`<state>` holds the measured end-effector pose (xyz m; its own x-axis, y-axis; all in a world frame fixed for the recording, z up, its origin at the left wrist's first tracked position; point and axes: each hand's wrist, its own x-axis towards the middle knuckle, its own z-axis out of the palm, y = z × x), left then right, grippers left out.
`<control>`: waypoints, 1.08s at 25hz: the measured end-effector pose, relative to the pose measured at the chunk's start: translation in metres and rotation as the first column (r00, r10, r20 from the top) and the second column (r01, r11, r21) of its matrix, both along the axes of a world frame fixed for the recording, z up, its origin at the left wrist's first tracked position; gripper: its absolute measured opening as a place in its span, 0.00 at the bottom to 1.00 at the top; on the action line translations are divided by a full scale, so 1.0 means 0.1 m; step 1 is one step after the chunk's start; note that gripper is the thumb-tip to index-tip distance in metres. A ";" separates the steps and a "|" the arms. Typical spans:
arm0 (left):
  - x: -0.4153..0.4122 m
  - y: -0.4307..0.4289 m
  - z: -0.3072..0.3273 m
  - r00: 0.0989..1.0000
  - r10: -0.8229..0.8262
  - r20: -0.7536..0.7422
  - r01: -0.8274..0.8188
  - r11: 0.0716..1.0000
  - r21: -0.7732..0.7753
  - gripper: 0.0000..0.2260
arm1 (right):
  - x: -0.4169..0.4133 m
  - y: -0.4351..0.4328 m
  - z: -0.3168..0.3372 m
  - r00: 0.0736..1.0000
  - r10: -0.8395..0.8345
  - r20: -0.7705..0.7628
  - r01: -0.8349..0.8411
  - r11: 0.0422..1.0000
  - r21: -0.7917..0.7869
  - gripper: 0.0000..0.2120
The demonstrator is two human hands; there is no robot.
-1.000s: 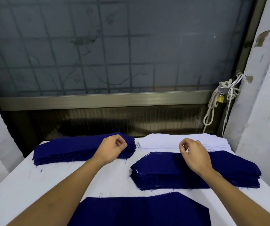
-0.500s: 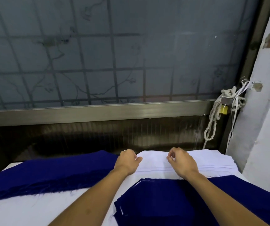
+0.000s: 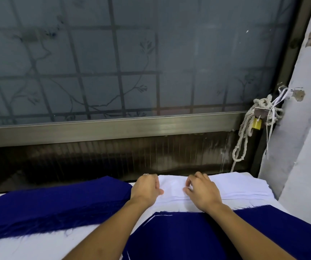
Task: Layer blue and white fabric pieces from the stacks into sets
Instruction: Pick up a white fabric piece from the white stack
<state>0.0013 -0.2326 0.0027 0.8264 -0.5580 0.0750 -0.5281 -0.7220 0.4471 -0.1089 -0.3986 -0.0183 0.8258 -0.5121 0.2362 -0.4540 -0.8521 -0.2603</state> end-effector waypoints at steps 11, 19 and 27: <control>-0.06 0.02 0.13 0.932 -0.270 -0.242 0.169 0.914 -0.369 0.07 | 0.02 -0.01 0.04 0.998 0.063 0.009 -0.064 0.991 0.114 0.32; -0.10 -0.09 0.19 0.959 -0.217 -0.180 0.115 0.884 -0.454 0.10 | 0.15 -0.03 0.25 0.986 0.122 0.115 -0.161 0.882 0.444 0.15; 0.04 0.06 0.19 0.974 -0.087 0.209 0.117 0.984 -0.135 0.07 | 0.08 0.07 0.23 0.964 0.249 0.098 -0.265 0.936 0.231 0.21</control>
